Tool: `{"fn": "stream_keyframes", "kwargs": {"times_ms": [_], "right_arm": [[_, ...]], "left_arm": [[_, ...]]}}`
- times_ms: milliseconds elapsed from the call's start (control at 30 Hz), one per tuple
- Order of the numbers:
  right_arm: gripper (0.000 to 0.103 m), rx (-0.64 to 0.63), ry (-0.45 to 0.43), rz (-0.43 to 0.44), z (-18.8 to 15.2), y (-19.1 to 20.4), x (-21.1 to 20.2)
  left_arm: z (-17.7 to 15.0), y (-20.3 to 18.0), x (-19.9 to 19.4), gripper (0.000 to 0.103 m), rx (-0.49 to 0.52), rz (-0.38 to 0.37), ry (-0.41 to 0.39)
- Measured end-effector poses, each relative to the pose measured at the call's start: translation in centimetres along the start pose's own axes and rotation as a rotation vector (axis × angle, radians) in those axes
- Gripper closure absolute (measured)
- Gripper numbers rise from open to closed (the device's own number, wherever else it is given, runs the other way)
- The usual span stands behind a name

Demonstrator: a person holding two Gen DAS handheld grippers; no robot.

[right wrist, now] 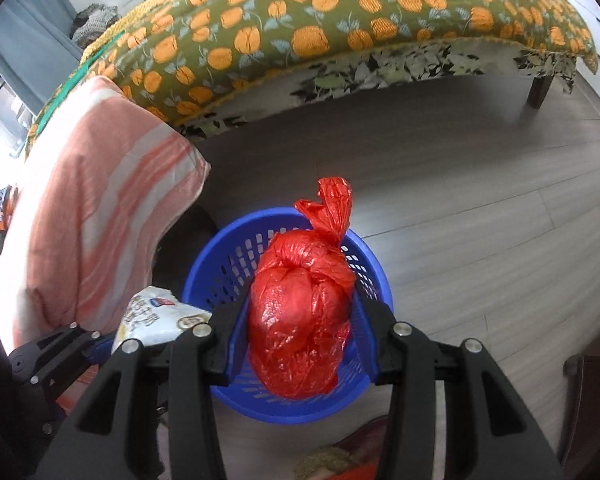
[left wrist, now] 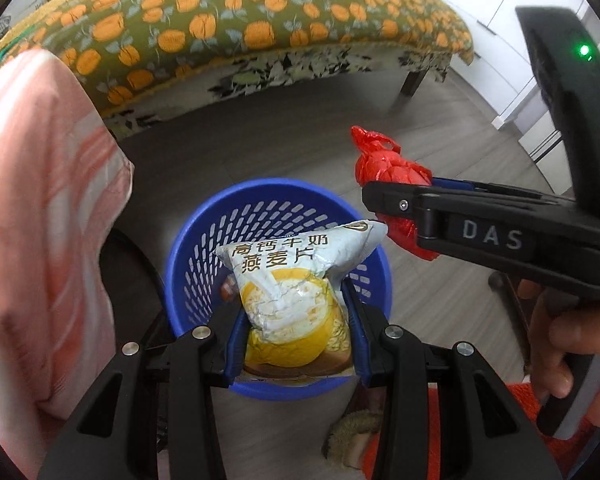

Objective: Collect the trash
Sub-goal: 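Carry the red bag and oat snack bag to the wastebasket and release both, then bring both tools back over the table toward the black mesh item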

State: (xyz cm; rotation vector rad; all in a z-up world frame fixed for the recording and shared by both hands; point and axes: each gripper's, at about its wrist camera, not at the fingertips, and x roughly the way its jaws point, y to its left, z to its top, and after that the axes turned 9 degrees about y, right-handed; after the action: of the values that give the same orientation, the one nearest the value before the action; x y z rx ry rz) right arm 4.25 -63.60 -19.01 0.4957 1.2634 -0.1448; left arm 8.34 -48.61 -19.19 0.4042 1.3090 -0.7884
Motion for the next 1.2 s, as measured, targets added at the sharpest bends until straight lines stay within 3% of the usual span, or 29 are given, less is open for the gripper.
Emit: {"fn": "stream_keyframes", "kwargs": {"times_ms": [400,467,567,700,800,867,933,1200], "right_arm": [[0.055,0.031,0.076,0.051,1.7,-0.9,3.7],[0.033,0.039,0.082,0.051,1.8,-1.0,4.1],[0.033,0.059,0.079,0.048,1.9,-1.1,4.1],[0.033,0.086,0.041,0.051,2.2,-1.4,3.1],[0.03,0.129,-0.024,0.037,2.2,-1.7,1.1],[0.022,0.15,-0.067,0.012,2.0,-1.5,-0.3],[0.022,0.149,-0.12,-0.008,1.7,-0.9,-2.0],[0.022,0.015,-0.329,-0.094,-0.6,4.3,-6.7]], "left_arm": [[1.0,1.4,4.7,0.059,-0.034,0.002,0.059],[1.1,1.4,5.3,0.052,-0.024,-0.004,0.074],[1.1,1.3,5.2,0.029,-0.014,0.013,0.053],[0.8,1.7,4.2,0.026,-0.036,0.0,0.033],[0.0,1.9,2.3,0.026,-0.05,-0.013,0.006],[-1.0,1.9,0.5,0.026,-0.059,-0.029,-0.02],[-2.5,1.6,-2.0,0.026,-0.048,-0.057,-0.059],[-9.5,1.7,-12.1,0.021,0.039,-0.072,-0.214]]}}
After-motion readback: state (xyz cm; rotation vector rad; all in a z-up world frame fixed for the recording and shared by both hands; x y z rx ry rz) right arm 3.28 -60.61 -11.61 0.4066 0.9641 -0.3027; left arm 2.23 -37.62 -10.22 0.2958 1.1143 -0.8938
